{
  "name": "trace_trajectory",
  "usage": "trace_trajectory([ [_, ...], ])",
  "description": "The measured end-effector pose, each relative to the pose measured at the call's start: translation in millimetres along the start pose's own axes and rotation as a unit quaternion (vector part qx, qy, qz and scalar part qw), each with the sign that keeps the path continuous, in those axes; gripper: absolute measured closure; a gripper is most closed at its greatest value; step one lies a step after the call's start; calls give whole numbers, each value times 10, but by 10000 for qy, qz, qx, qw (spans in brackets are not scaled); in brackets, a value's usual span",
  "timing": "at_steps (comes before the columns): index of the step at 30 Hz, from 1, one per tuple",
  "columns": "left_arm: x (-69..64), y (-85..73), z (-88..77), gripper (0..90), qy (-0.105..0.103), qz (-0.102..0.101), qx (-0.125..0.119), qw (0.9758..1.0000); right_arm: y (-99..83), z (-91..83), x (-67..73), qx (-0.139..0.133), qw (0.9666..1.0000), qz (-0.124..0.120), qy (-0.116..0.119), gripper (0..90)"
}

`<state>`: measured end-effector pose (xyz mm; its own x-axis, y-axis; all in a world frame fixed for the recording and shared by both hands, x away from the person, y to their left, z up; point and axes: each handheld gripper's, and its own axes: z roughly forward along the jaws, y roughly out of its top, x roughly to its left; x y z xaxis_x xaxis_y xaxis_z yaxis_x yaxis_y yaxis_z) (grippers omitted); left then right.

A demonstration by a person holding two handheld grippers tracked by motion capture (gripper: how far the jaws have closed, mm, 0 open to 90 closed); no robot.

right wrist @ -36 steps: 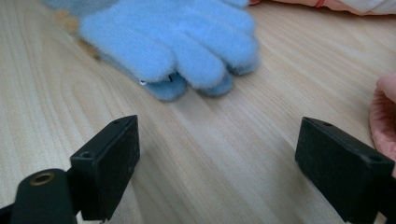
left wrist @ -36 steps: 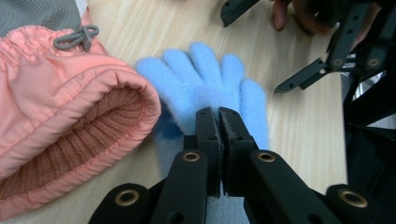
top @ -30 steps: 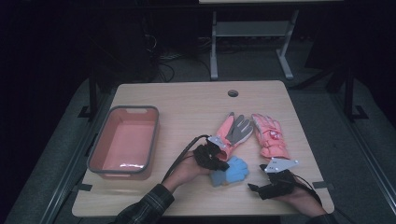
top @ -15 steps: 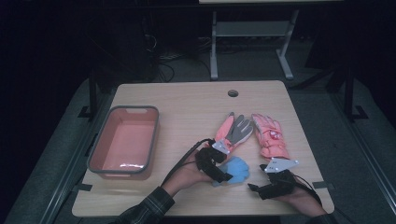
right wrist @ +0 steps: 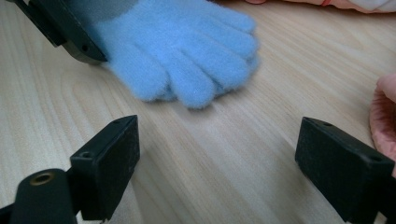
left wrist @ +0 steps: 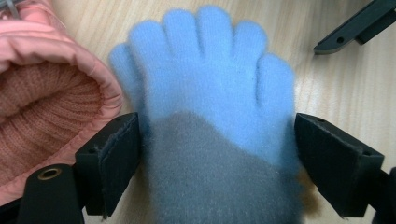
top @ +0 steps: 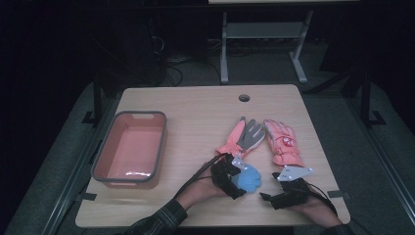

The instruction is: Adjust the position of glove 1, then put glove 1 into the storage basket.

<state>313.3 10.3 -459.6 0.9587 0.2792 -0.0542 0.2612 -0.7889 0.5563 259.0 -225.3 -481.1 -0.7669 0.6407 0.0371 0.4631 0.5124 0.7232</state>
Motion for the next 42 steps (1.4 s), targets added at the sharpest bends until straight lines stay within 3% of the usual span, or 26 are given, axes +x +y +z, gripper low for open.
trace_trajectory([
  [3, -18, -11, -9, 215, 173, 199, 28, 9996, 0, 0, 1, -4, 10000, 5, 7, 131],
  [11, 2, -32, -57, 394, 152, 220, -41, 9996, 0, 0, 1, -1, 10000, 3, -1, 131],
  [16, 20, -39, -94, 618, -86, 227, -30, 9997, 0, 1, 1, -1, 10000, 6, -4, 131],
  [20, 67, -62, -92, 717, -406, -32, -174, 9990, 0, 1, 2, 1, 10000, 9, -6, 131],
  [25, 102, -85, -108, 744, -653, -181, -286, 9973, 1, 1, 1, 1, 10000, 9, -6, 131],
  [31, 121, -91, -243, 755, -861, -393, -482, 9943, 7, 6, 1, 8, 10000, 13, -11, 131],
  [42, 264, -122, -650, 761, -720, -594, -736, 9929, 10, 10, 2, -2, 10000, 28, -4, 131],
])
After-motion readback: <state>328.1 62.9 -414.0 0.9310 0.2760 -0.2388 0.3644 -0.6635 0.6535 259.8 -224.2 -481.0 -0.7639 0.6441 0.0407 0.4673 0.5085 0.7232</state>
